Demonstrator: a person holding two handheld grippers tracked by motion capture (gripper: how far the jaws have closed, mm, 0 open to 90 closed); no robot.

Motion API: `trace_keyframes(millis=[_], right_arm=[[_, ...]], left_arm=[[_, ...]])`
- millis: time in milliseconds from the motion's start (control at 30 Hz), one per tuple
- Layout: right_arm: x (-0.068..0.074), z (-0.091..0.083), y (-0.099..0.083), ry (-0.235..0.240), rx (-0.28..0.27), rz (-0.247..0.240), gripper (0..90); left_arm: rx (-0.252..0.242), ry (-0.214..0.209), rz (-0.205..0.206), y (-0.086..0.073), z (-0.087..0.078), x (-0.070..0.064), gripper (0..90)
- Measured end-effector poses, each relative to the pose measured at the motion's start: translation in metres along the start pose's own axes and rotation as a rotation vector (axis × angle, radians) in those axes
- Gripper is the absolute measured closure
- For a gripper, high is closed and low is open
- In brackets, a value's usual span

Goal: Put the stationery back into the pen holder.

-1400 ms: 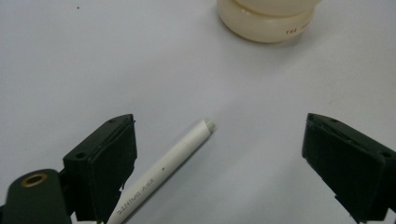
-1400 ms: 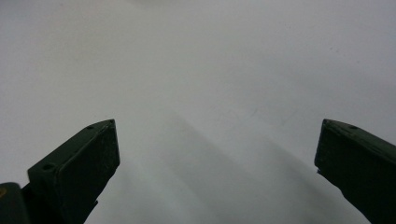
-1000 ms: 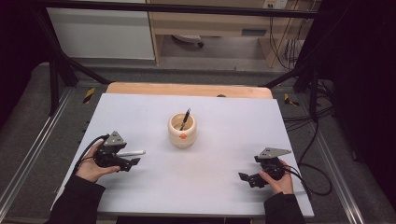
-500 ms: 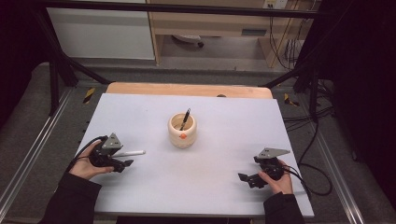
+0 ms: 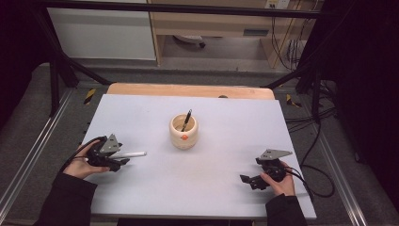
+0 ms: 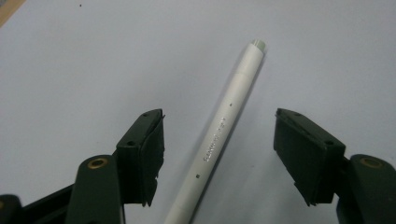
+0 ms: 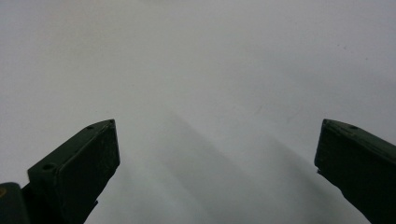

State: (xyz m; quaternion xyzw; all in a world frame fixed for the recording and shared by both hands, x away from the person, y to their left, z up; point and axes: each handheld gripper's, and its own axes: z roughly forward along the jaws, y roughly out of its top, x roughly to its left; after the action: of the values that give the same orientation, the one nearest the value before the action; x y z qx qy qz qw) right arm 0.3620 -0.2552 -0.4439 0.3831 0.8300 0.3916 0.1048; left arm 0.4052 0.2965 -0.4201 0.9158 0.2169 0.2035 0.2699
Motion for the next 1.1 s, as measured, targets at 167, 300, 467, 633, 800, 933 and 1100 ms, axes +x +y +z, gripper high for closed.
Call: trace_keyframes(millis=[167, 300, 467, 633, 800, 933, 1100], right_arm=[[0.000, 0.000, 0.000, 0.000, 0.005, -0.004, 0.7], [0.000, 0.000, 0.000, 0.000, 0.003, -0.004, 0.7], [0.000, 0.000, 0.000, 0.001, 0.003, -0.006, 0.7], [0.000, 0.000, 0.000, 0.001, 0.004, -0.005, 0.7], [0.000, 0.001, 0.000, 0.003, 0.007, 0.000, 0.7], [0.000, 0.000, 0.000, 0.002, 0.004, -0.005, 0.7], [0.000, 0.000, 0.000, 0.002, 0.006, -0.003, 0.7]], left_arm=[[0.036, 0.008, 0.007, 0.001, 0.001, 0.007, 36.1], [0.029, -0.021, -0.025, 0.002, 0.004, 0.014, 41.5], [0.032, -0.038, 0.029, 0.002, 0.005, 0.015, 50.3], [0.047, -0.051, 0.091, 0.004, 0.007, 0.015, 56.8], [0.085, -0.066, 0.127, 0.005, 0.010, 0.017, 61.6], [0.095, -0.072, 0.135, 0.006, 0.012, 0.018, 62.4], [0.125, -0.085, 0.147, 0.003, 0.013, 0.019, 65.0]])
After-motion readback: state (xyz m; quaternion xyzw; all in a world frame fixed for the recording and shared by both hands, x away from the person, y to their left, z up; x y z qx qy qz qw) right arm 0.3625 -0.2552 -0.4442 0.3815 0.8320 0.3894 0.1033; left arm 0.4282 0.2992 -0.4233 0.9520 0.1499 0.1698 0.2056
